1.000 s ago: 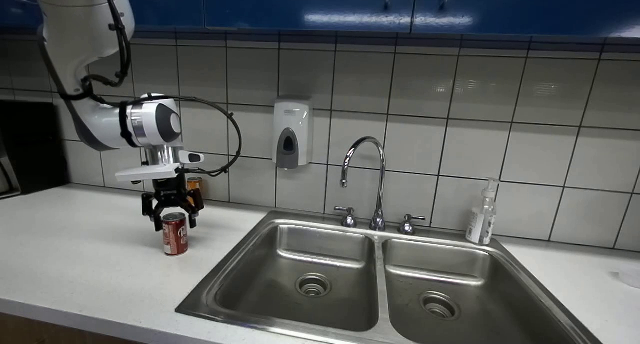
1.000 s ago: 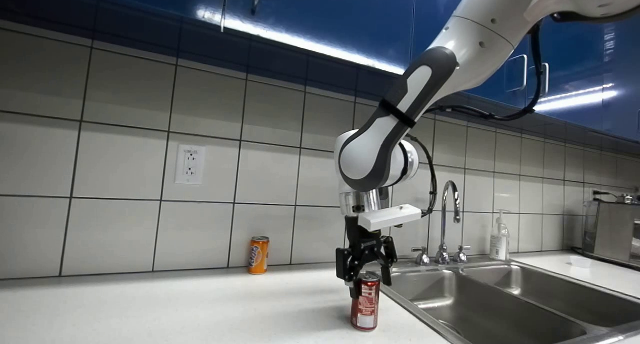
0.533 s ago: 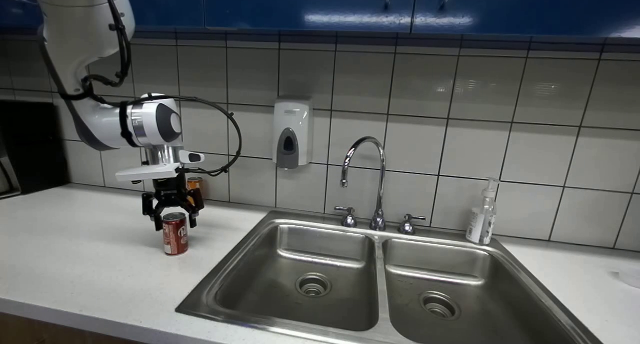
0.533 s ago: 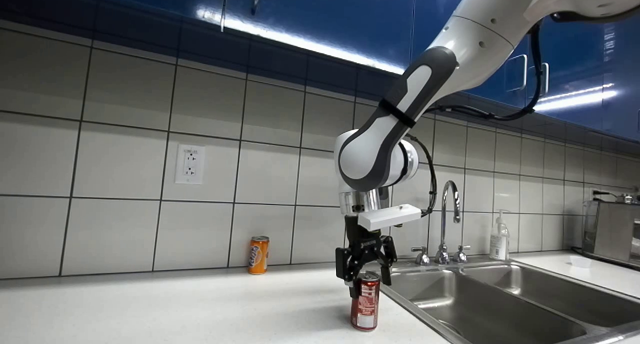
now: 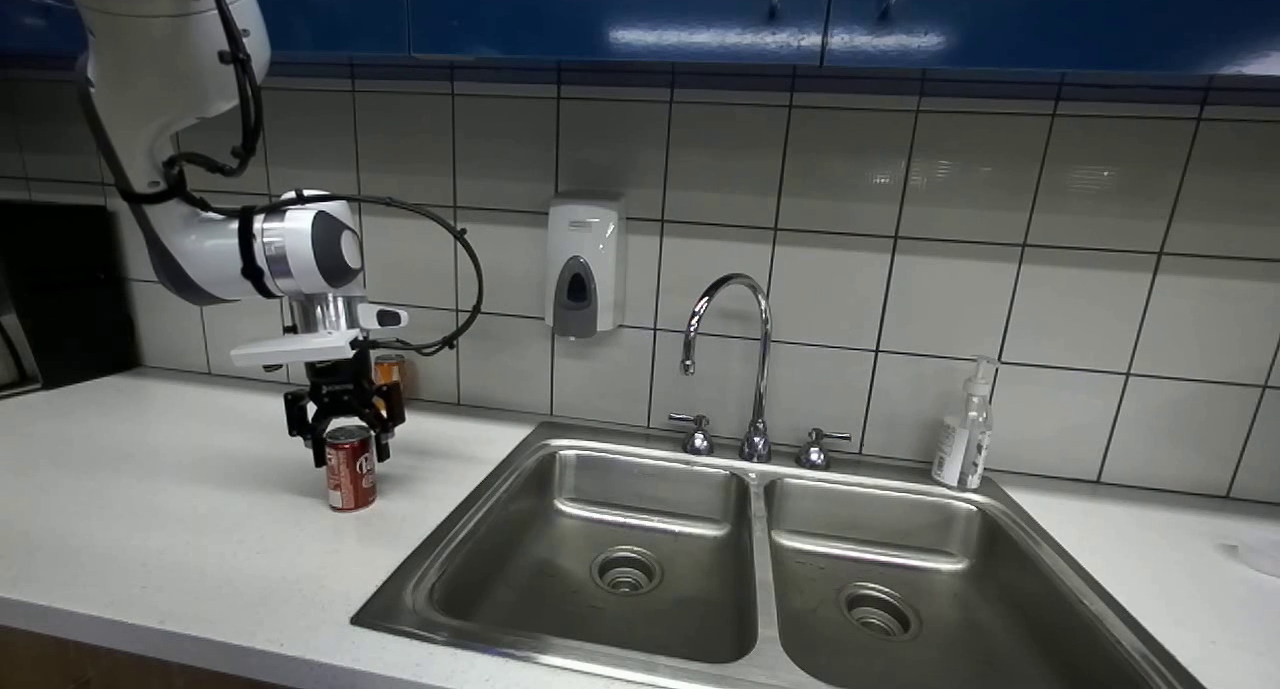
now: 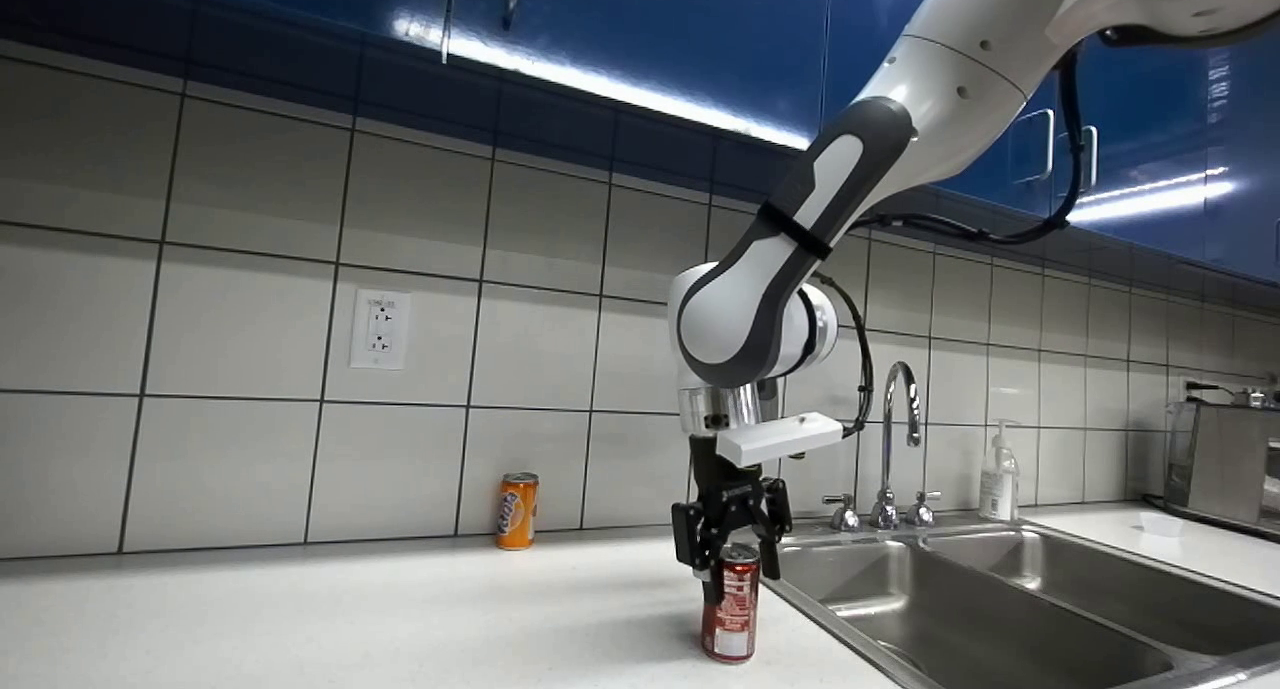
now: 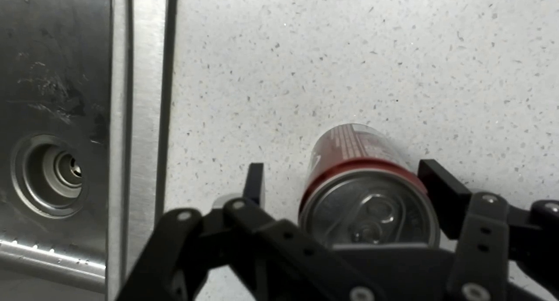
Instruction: Pick up the brown dr pepper can and put it in the left side of the sink
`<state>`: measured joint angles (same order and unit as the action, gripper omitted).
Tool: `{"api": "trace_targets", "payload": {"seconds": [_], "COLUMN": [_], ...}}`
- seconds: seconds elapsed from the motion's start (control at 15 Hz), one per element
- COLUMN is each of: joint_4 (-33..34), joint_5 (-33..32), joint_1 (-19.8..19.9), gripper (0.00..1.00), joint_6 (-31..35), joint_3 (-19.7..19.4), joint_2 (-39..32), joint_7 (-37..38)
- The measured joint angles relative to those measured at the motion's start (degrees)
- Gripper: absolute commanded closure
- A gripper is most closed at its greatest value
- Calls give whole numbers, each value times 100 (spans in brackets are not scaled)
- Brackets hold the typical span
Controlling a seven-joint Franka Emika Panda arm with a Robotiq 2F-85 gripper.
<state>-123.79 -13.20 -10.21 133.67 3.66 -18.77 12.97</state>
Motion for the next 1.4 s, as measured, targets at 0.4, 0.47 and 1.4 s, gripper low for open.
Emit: {"api": "trace_targets", "payload": {"seconds": [0.4, 0.47, 1.4], "joint_4": [7, 7, -539], "joint_5": [-94, -109, -276], "joint_1": [-72, -83, -114], "gripper": [60, 60, 60], "joint_6": [171, 177, 202], "joint_3": [-39, -45, -368], "joint_2": [-22, -22, 660], "joint_7": [27, 29, 424]}}
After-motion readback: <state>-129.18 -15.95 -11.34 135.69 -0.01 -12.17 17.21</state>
